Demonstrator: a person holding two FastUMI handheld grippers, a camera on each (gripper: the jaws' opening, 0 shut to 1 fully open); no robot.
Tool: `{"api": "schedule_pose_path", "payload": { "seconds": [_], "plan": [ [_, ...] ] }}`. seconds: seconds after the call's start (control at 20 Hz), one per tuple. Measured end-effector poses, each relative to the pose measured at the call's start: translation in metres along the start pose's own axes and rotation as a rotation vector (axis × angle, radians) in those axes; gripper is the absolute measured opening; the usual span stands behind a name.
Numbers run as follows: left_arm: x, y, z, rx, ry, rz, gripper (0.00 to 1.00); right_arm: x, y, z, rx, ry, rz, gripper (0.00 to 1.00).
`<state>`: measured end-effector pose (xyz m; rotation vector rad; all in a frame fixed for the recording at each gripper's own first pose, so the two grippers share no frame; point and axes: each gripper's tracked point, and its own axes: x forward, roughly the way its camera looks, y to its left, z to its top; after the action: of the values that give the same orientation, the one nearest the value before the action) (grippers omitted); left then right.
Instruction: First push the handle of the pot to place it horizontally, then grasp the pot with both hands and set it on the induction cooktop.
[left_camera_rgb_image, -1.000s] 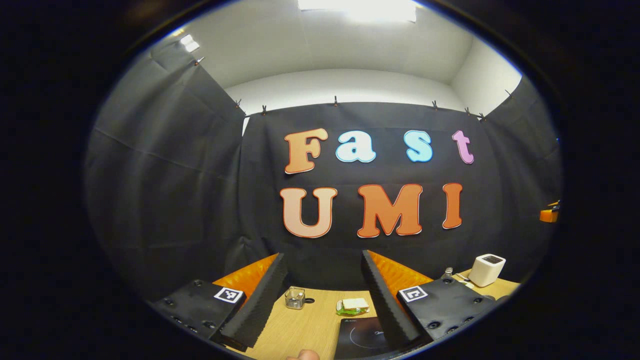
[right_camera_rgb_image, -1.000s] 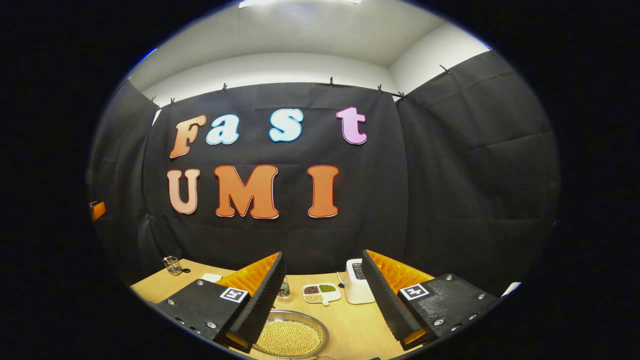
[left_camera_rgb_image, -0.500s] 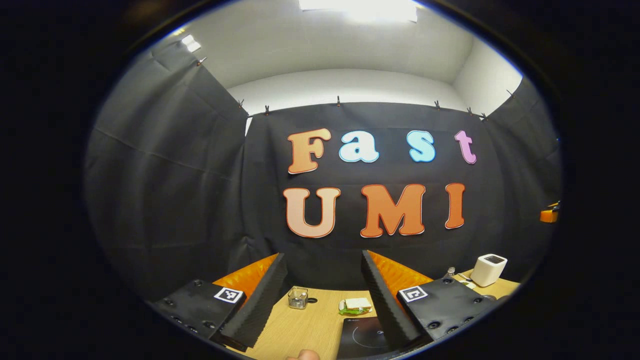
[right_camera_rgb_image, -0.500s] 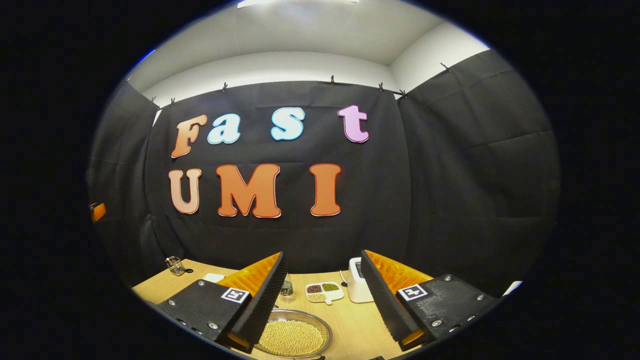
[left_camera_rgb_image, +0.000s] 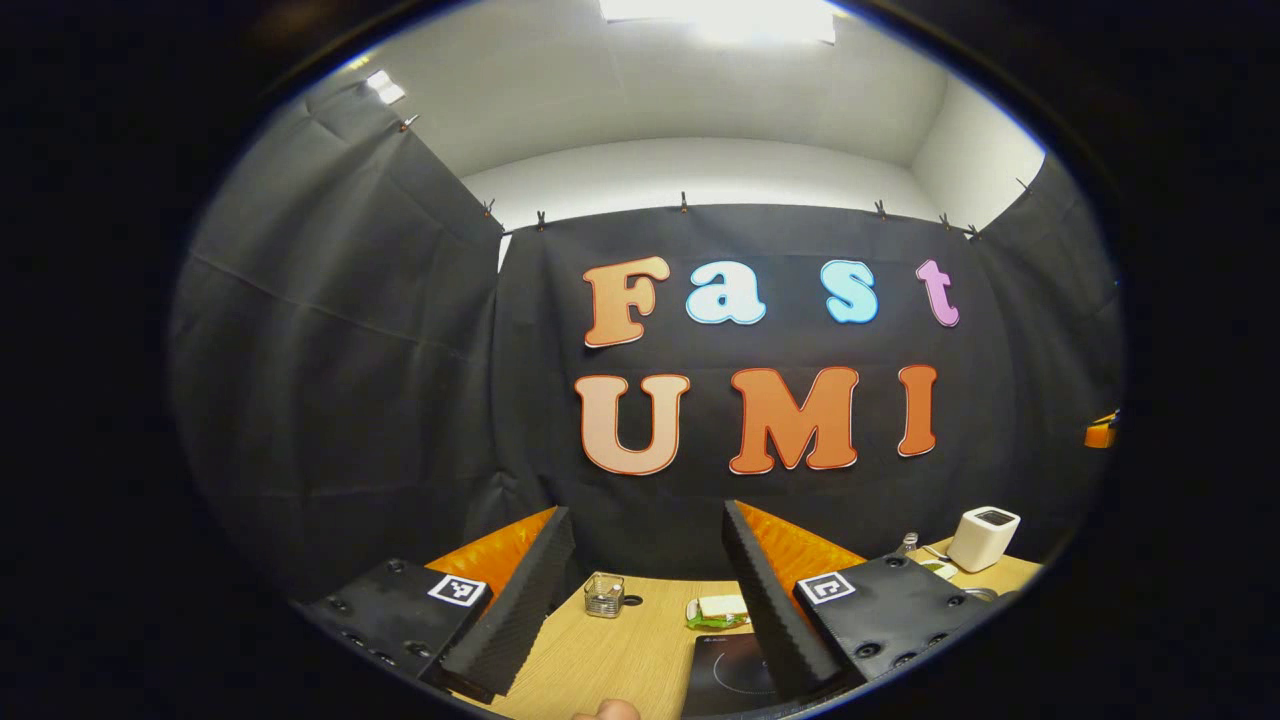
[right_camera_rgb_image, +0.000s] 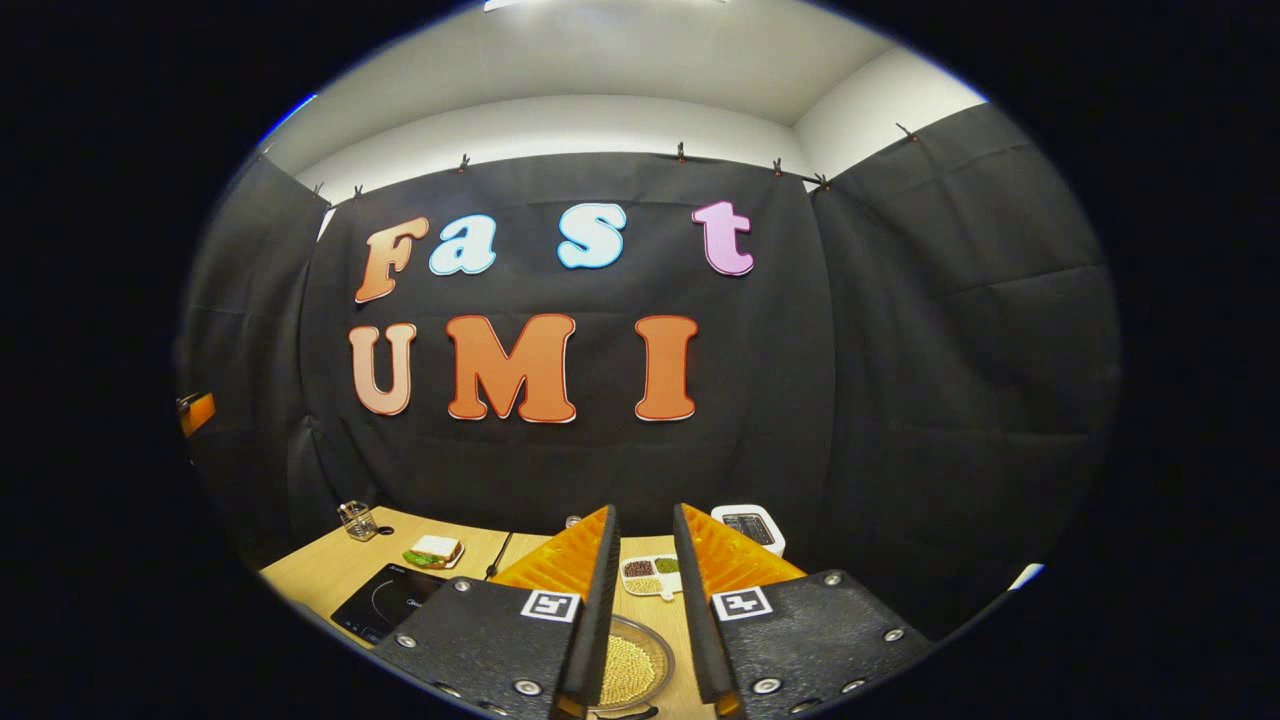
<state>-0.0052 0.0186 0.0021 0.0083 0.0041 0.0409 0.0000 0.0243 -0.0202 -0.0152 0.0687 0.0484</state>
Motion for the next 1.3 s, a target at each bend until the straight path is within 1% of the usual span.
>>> {"api": "schedule_pose_path", "payload": {
  "seconds": [0.1, 0.15, 0.25, 0.4, 0.5, 1.1, 1.3],
  "plan": [
    [-0.001, 0.004, -0.002, -0.001, 0.002, 0.008, 0.98, 0.001, 0.001, -0.006, -0.013, 0.009, -0.004, 0.29],
    [-0.001, 0.005, -0.003, -0.002, 0.005, 0.012, 0.98, 0.001, 0.001, -0.01, -0.03, 0.011, -0.008, 0.22],
    [-0.002, 0.006, -0.004, 0.0, 0.01, 0.015, 0.99, 0.002, -0.001, -0.016, -0.058, 0.015, -0.021, 0.17],
    [-0.004, 0.006, -0.005, -0.006, 0.011, 0.012, 0.98, -0.001, 0.007, -0.034, -0.055, 0.043, -0.004, 0.05],
    [-0.007, 0.005, -0.004, -0.006, 0.01, 0.009, 0.98, 0.0, 0.003, -0.051, -0.064, 0.078, -0.01, 0.0],
    [-0.012, 0.006, -0.004, -0.029, 0.018, 0.004, 0.99, -0.016, 0.022, -0.169, -0.021, 0.305, 0.059, 0.0],
    [-0.013, 0.008, 0.0, -0.024, 0.009, 0.017, 0.99, -0.027, 0.034, -0.216, -0.001, 0.409, 0.093, 0.0]
  ]
}}
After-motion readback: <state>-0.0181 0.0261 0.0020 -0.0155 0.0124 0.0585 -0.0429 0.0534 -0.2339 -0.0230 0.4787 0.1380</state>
